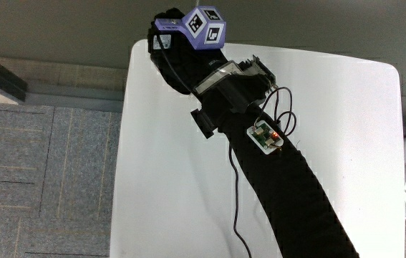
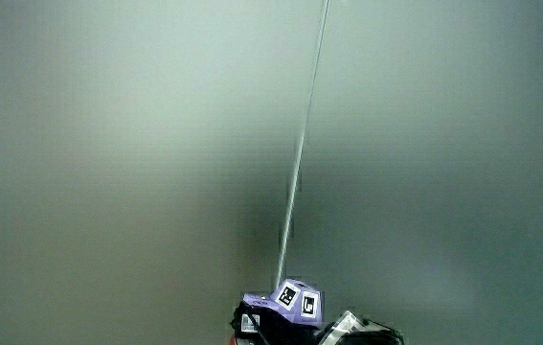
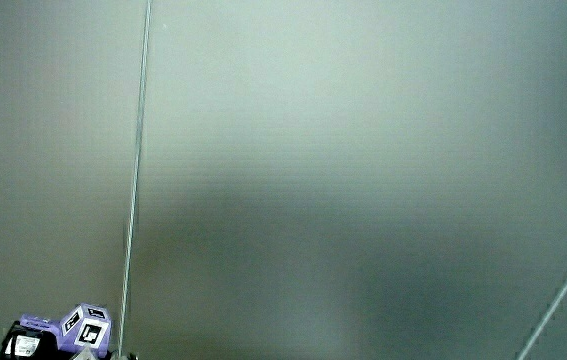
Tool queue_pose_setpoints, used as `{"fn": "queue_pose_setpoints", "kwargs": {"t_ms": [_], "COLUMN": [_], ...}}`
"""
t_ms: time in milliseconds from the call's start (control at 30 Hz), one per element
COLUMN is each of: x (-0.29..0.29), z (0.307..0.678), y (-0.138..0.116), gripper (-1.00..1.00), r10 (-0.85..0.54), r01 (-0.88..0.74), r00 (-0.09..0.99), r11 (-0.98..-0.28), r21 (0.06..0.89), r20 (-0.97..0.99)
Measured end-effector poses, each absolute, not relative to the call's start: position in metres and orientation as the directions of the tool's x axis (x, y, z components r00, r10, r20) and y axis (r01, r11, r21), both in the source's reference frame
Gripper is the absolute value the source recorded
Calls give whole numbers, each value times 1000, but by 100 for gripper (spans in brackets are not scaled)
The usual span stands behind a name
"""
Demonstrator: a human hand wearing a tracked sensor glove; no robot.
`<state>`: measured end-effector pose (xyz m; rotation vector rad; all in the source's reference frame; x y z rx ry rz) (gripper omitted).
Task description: Place coca cola
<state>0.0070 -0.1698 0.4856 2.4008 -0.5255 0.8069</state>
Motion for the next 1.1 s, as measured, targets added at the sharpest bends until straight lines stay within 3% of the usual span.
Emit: {"fn": "queue_pose_setpoints", "kwargs": {"t_ms": [400, 933, 1100], "x": [15, 17, 17], "z": [501, 494, 498], "y": [-170, -158, -154], "gripper": [-48, -100, -100], "r10": [-212, -286, -317], "r01": [-509, -514, -525], "r00": [759, 780, 781], "r11": [-783, -801, -799], "r21": [357, 308, 291], "r20": [616, 556, 538]}}
